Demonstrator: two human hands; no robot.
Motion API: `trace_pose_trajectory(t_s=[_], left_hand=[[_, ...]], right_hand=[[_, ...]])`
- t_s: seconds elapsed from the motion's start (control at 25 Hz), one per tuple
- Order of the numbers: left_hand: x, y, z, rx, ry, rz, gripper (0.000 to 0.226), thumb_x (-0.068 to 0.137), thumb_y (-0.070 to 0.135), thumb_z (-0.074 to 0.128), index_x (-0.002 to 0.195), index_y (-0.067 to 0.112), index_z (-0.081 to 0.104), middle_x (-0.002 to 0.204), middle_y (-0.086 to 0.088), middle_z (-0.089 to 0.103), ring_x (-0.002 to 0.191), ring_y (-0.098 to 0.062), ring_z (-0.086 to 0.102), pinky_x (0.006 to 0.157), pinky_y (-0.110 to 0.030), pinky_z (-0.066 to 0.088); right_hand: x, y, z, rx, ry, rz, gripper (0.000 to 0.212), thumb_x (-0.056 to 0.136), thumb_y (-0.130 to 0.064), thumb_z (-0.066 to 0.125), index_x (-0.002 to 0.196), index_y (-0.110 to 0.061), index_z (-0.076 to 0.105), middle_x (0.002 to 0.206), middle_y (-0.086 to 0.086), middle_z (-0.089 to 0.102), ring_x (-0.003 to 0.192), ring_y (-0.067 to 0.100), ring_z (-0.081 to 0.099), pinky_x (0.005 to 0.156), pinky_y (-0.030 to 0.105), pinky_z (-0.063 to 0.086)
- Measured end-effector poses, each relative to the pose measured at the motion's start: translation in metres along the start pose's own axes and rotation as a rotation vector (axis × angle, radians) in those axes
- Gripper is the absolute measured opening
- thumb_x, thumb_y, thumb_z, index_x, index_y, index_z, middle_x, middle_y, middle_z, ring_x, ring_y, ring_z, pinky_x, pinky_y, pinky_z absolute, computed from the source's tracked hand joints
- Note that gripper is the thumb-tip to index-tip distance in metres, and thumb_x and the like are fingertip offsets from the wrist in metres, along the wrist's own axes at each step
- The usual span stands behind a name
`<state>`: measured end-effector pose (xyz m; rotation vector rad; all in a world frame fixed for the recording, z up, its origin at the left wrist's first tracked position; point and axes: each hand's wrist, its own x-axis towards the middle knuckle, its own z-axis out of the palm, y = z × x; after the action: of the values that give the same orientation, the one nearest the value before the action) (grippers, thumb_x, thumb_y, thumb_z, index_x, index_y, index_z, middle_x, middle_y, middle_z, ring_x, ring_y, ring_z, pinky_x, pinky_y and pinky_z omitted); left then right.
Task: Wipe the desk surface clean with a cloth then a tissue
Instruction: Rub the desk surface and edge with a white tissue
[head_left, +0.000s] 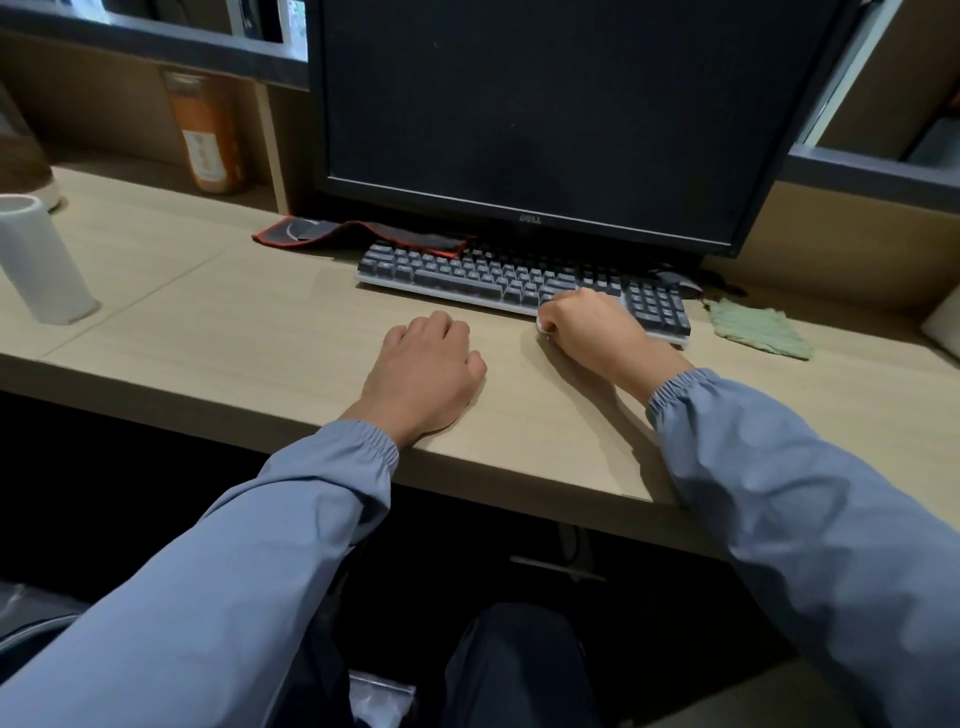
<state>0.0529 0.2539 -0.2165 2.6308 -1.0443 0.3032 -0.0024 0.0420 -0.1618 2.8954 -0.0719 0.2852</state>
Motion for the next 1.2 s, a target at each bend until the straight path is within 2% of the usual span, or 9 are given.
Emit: trace_pose_trajectory(t_s=[0.08, 0.24, 0.36, 0.48, 0.68, 0.84, 0.96, 1.08, 1.2], left_hand=[[0.000, 0.001, -0.001, -0.007, 0.004, 0.010, 0.035, 0.105, 0.036, 0.031, 0.119, 0.015, 0.055, 0.118, -0.005, 0.054, 0.106, -0.025, 0.050, 0.103, -0.044, 0.039], [-0.001, -0.001, 0.000, 0.000, 0.017, 0.018, 0.038, 0.105, 0.035, 0.029, 0.120, 0.014, 0.056, 0.118, -0.005, 0.055, 0.105, -0.025, 0.050, 0.102, -0.045, 0.041], [0.000, 0.003, 0.001, 0.034, 0.003, 0.027, 0.037, 0.106, 0.033, 0.028, 0.119, 0.012, 0.055, 0.117, -0.008, 0.054, 0.104, -0.027, 0.049, 0.101, -0.048, 0.042], [0.002, 0.010, -0.003, 0.033, -0.050, -0.024, 0.035, 0.107, 0.027, 0.027, 0.123, 0.009, 0.052, 0.120, -0.011, 0.051, 0.106, -0.029, 0.047, 0.101, -0.051, 0.041], [0.009, 0.044, -0.011, -0.112, -0.106, -0.085, 0.034, 0.101, 0.004, 0.038, 0.133, 0.007, 0.049, 0.135, -0.016, 0.049, 0.120, -0.037, 0.048, 0.104, -0.049, 0.042], [0.009, 0.056, 0.002, -0.114, -0.119, -0.089, 0.011, 0.101, 0.011, 0.035, 0.110, 0.018, 0.035, 0.126, -0.013, 0.044, 0.112, -0.034, 0.040, 0.104, -0.050, 0.034], [0.010, 0.051, 0.007, -0.126, -0.104, -0.090, 0.007, 0.102, 0.015, 0.034, 0.108, 0.019, 0.035, 0.122, -0.012, 0.044, 0.109, -0.033, 0.039, 0.104, -0.050, 0.034], [0.010, 0.053, 0.004, -0.091, -0.105, -0.055, 0.016, 0.104, 0.015, 0.032, 0.116, 0.013, 0.042, 0.124, -0.014, 0.044, 0.111, -0.035, 0.041, 0.104, -0.052, 0.034], [0.006, 0.055, 0.005, -0.045, -0.103, -0.041, 0.024, 0.107, 0.017, 0.028, 0.122, 0.009, 0.046, 0.125, -0.017, 0.045, 0.112, -0.037, 0.042, 0.103, -0.052, 0.034]], right_hand=[[-0.002, -0.002, -0.006, 0.000, -0.040, -0.026, 0.019, 0.091, 0.001, 0.051, 0.086, -0.010, 0.067, 0.093, 0.005, 0.062, 0.082, 0.028, 0.060, 0.064, 0.034, 0.042], [-0.046, -0.001, -0.017, 0.115, 0.001, -0.082, 0.018, 0.095, -0.012, 0.060, 0.092, -0.020, 0.076, 0.093, -0.005, 0.063, 0.081, 0.017, 0.063, 0.073, 0.035, 0.057], [-0.122, -0.026, -0.035, 0.239, 0.063, -0.171, 0.017, 0.099, -0.022, 0.062, 0.091, -0.025, 0.076, 0.081, -0.009, 0.055, 0.068, 0.012, 0.054, 0.059, 0.029, 0.049], [-0.168, -0.042, -0.041, 0.255, 0.064, -0.245, 0.007, 0.093, -0.014, 0.071, 0.093, -0.021, 0.073, 0.083, -0.002, 0.059, 0.072, 0.022, 0.055, 0.056, 0.033, 0.045], [-0.123, -0.017, -0.028, 0.262, 0.091, -0.187, 0.016, 0.092, -0.014, 0.063, 0.088, -0.019, 0.078, 0.079, 0.001, 0.064, 0.069, 0.024, 0.062, 0.060, 0.035, 0.052], [-0.041, 0.030, -0.007, 0.074, -0.010, -0.021, 0.020, 0.081, 0.000, 0.060, 0.078, -0.015, 0.073, 0.077, 0.007, 0.066, 0.070, 0.032, 0.062, 0.063, 0.038, 0.053], [-0.016, 0.041, -0.001, -0.010, -0.083, 0.017, 0.016, 0.069, 0.007, 0.056, 0.068, -0.007, 0.064, 0.072, 0.017, 0.061, 0.068, 0.040, 0.058, 0.059, 0.039, 0.051], [-0.031, 0.034, -0.012, 0.029, -0.067, -0.002, 0.023, 0.076, 0.005, 0.057, 0.075, -0.012, 0.072, 0.077, 0.010, 0.069, 0.072, 0.032, 0.063, 0.066, 0.040, 0.057], [-0.090, 0.012, -0.028, 0.159, -0.021, -0.091, 0.024, 0.090, -0.007, 0.061, 0.084, -0.021, 0.078, 0.080, -0.003, 0.067, 0.071, 0.018, 0.062, 0.066, 0.029, 0.053]])
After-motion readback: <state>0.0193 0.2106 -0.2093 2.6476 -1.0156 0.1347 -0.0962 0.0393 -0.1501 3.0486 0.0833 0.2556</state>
